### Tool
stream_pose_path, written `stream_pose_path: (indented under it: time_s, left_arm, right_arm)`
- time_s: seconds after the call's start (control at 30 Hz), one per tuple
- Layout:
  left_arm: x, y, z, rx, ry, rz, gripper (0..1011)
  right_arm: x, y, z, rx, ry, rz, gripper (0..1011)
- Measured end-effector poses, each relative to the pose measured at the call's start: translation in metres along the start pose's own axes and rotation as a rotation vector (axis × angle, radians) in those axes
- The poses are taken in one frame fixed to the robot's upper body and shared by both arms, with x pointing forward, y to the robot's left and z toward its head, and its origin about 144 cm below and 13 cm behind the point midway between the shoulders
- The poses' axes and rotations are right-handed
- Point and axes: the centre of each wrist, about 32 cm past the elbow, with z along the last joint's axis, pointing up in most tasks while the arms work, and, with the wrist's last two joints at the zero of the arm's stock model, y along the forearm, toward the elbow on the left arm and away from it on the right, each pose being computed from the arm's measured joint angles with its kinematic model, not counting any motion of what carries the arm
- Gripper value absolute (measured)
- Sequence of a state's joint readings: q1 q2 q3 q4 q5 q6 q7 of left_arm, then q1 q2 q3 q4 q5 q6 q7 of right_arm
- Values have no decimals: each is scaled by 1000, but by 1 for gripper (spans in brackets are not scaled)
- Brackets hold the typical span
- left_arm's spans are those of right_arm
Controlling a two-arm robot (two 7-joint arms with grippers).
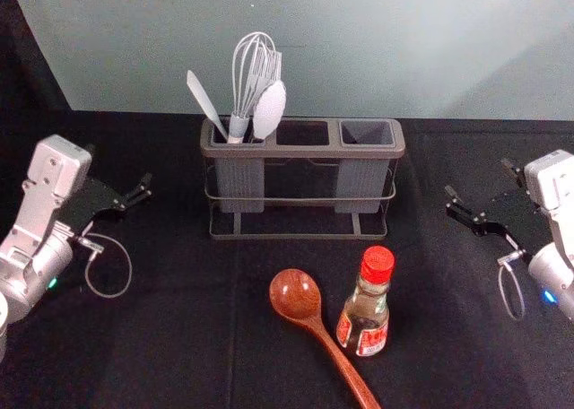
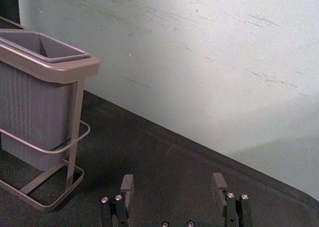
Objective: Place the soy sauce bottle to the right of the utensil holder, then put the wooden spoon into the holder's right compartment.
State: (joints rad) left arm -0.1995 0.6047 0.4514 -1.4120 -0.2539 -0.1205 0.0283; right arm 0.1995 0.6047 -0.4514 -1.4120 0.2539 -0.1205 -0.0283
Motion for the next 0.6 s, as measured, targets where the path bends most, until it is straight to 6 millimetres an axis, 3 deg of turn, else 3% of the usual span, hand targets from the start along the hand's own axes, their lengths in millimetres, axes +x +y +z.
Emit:
stream_pose_path:
  time_s: [0.6]
  left_arm:
    - [0, 0, 0, 0, 0, 0, 1011]
  right_arm:
    - [0, 0, 0, 0, 0, 0, 1002]
